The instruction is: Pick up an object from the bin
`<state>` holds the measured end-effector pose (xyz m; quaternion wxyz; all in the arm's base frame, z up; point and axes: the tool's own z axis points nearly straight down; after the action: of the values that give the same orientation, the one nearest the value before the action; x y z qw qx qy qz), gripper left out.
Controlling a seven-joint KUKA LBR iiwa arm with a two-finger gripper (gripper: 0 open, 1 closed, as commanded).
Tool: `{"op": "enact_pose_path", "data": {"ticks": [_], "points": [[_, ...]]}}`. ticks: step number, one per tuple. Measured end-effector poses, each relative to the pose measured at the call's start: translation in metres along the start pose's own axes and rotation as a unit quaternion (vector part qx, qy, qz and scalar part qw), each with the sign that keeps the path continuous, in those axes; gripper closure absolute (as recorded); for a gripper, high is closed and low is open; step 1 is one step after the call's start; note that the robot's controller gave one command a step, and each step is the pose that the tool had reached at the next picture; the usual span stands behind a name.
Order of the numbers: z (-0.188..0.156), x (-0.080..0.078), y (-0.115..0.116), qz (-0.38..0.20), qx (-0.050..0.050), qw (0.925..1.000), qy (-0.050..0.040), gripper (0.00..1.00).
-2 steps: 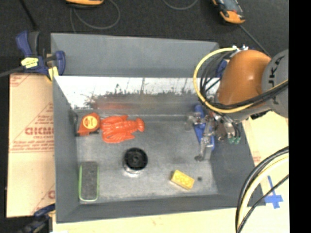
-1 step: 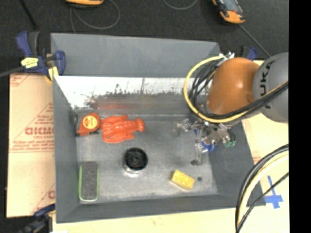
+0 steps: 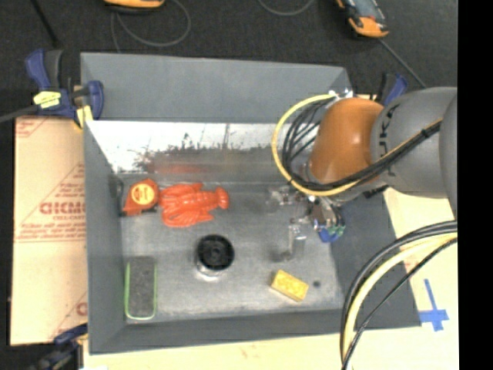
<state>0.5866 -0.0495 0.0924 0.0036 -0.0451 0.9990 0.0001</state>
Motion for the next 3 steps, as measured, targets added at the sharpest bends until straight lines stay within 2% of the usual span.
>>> {"op": "enact_pose_path", "data": {"ticks": [1,2,3], "points": [[0.014,-0.011,0.048,-0.039,0.001,0.9992,0.0015,0.00],[0.018,0.009,0.073,-0.108,-0.001,0.9942,0.0017,0.00],[0.020,0.023,0.099,-0.060,-0.001,0.9982,0.0028,0.00]]}}
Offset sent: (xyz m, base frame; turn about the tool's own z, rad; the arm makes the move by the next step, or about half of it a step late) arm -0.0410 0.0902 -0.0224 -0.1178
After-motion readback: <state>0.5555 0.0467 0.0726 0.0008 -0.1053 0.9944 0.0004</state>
